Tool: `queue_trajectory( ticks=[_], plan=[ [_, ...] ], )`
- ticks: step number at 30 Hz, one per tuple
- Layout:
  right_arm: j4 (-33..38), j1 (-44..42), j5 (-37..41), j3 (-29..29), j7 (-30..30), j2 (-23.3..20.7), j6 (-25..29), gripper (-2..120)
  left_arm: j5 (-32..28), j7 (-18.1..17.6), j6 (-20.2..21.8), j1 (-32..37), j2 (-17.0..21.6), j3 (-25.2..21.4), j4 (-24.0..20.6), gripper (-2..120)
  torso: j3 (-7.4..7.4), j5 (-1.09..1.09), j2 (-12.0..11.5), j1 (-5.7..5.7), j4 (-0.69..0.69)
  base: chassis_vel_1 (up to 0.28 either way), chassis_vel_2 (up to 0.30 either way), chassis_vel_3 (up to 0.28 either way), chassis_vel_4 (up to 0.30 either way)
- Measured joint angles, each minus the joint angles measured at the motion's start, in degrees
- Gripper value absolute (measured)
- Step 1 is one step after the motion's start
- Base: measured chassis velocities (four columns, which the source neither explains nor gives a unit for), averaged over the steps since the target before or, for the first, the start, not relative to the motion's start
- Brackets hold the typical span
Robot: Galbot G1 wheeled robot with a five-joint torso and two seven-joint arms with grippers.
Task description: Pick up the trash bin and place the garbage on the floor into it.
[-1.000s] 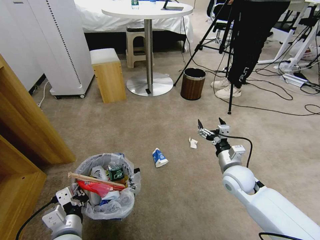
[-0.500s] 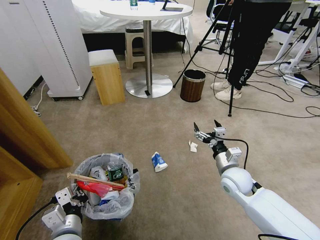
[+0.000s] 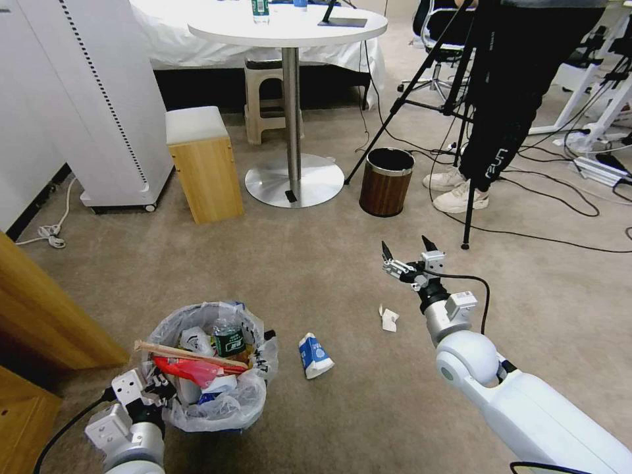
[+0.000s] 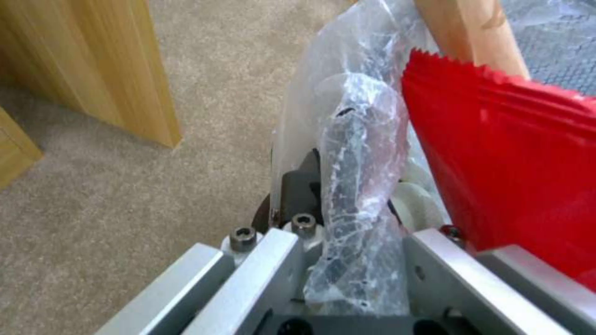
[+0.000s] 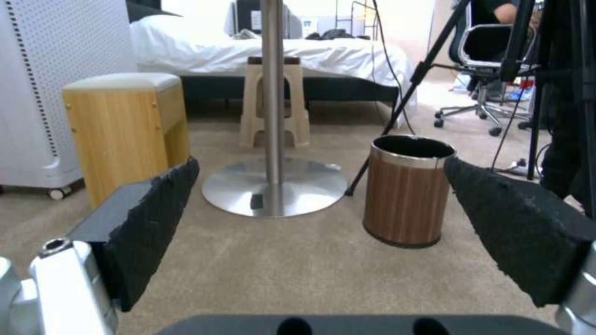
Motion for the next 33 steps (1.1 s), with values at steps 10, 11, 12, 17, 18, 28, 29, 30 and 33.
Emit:
queue_trajectory(
  ticks=[10, 11, 12, 17, 18, 28, 29, 30, 33],
  plan=[
    [0.79, 2.78, 8.04, -2.5, 0.42, -0.47, -5.46, 100, 0.07, 0.02, -0.05, -0.18, -0.13, 0.07, 0.6, 1, -0.01, 0.0, 0.0, -0.01, -0.01, 0.0, 0.0, 0.0, 0.0],
    [0.77, 3.17, 8.91, -2.88, 0.43, -0.48, -6.15, 100, 0.07, 0.03, -0.07, -0.24, -0.15, 0.08, 0.66, 1, -0.01, 0.0, 0.0, -0.01, -0.01, 0.0, 0.0, 0.0, 0.0],
    [0.7, 3.81, 10.55, -3.47, 0.47, -0.48, -7.26, 100, 0.08, 0.03, -0.09, -0.29, -0.16, 0.08, 0.74, 1, -0.01, 0.0, 0.0, -0.01, -0.01, 0.0, 0.0, 0.0, 0.0],
    [-1.44, 11.48, 24.94, -9.4, 4.16, 1.2, -16.89, 100, 0.27, 0.09, -0.35, -0.52, -0.47, 0.16, 1.5, 1, -0.01, -0.01, 0.0, -0.01, 0.0, 0.0, 0.0, 0.0, 0.0],
    [-2.52, 13.0, 26.8, -10.71, 5.18, 1.91, -18.42, 100, 0.35, 0.1, -0.42, -0.54, -0.55, 0.23, 1.64, 1, -0.01, -0.01, 0.0, -0.01, 0.02, 0.0, 0.0, 0.0, 0.0],
    [-11.23, 17.65, 39.75, -15.22, 14.05, 8.34, -41.24, 100, 0.18, 0.1, -0.25, -2.69, -0.39, 1.2, 3.92, 1, 0.0, -0.01, 0.0, -0.01, 0.0, 0.0, 0.0, 0.0, 0.0],
    [-11.23, 17.65, 39.75, -15.22, 14.05, 8.34, -41.24, 100, 0.18, 0.1, -0.25, -2.69, -0.39, 1.2, 3.92, 1, 0.0, -0.01, 0.0, -0.01, 0.0, 0.0, 0.0, 0.0, 0.0],
    [-12.97, 18.0, 39.37, -16.1, 13.86, 9.28, -42.66, 100, 0.18, 0.1, -0.23, -3.02, -0.44, 1.34, 4.29, 1, -0.01, -0.01, 0.0, -0.01, -0.01, 0.0, 0.0, 0.0, 0.0],
    [-16.13, 18.87, 38.41, -17.96, 12.11, 11.3, -43.34, 100, 0.2, 0.11, -0.23, -3.26, -0.69, 1.46, 4.79, 1, 0.0, 0.0, 0.0, -0.01, -0.01, 0.0, 0.0, 0.0, 0.0]
  ],
)
